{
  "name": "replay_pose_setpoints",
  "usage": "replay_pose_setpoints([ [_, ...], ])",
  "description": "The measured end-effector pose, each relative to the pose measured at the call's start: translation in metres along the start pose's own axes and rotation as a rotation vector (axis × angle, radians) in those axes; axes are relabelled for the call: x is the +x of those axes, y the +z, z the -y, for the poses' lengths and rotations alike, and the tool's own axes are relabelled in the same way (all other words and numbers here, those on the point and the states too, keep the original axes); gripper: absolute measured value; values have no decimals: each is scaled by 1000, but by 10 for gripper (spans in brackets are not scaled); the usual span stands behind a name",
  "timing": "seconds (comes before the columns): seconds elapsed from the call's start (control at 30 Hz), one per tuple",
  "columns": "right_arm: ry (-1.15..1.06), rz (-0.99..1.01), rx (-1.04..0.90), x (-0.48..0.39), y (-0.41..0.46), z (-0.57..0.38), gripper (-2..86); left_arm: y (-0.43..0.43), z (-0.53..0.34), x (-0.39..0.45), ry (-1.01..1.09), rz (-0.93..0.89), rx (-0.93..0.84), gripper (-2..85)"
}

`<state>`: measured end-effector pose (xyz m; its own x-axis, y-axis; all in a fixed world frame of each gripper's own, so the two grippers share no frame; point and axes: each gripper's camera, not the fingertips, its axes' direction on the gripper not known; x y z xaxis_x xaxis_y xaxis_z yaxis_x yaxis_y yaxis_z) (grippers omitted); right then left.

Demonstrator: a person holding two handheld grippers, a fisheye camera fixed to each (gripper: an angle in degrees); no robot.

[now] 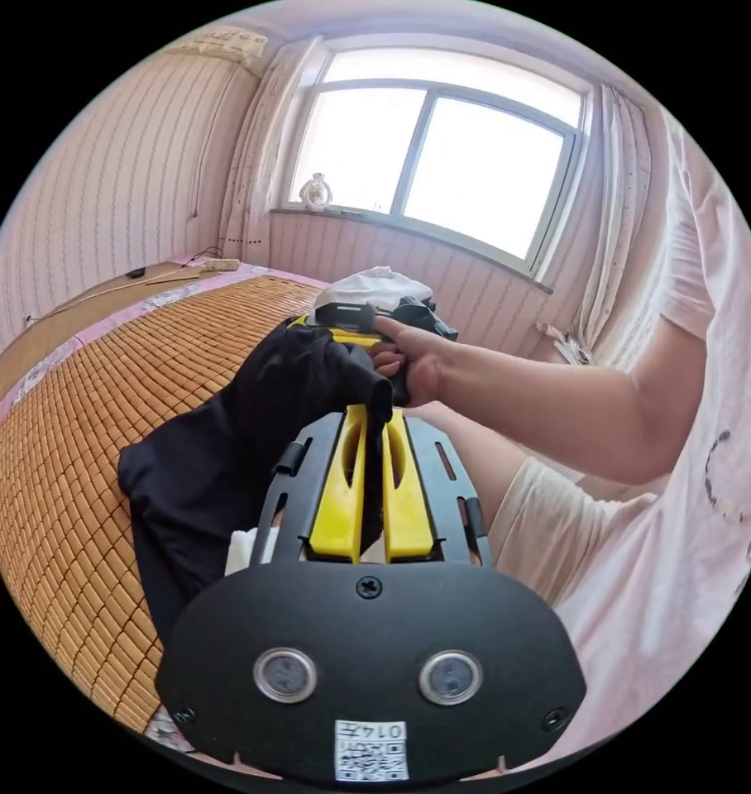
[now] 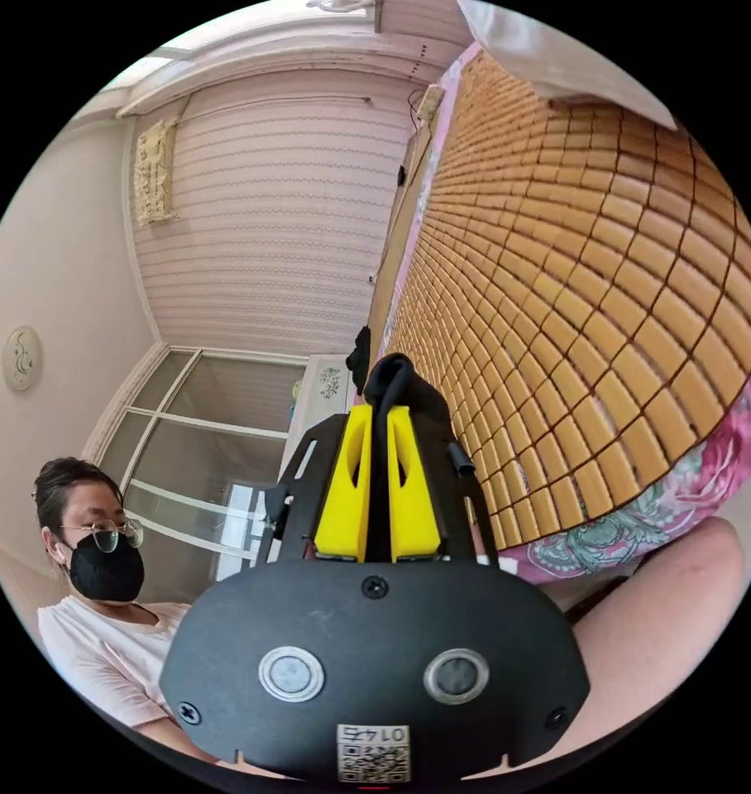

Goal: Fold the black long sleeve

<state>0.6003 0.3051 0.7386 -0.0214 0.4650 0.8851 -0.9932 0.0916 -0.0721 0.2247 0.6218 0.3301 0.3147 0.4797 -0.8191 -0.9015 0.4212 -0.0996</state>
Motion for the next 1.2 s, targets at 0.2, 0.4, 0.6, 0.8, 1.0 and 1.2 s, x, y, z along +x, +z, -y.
replay_pose_setpoints([
  [0.2, -222, -281, -82, -87, 4, 21, 37, 6, -4, -51, -211, -36, 96, 1],
  [0.4, -324, -503, -352, -102, 143, 19, 73, 7, -65, -137, -487, 154, -85, -1],
  [0.6, -379, -690, -585, -98, 224, 12, 61, 17, -110, -195, -678, 205, -260, -8],
  [0.8, -654, -771, -527, -167, 218, 9, 84, 10, -108, -211, -646, 244, -267, 9],
  [1.0, -762, -903, -752, -162, 269, 3, 175, 33, -75, -216, -466, 215, -234, 118],
  [1.2, -735, -949, -943, -149, 307, -10, 144, 74, -61, -231, -528, 142, -274, 113],
])
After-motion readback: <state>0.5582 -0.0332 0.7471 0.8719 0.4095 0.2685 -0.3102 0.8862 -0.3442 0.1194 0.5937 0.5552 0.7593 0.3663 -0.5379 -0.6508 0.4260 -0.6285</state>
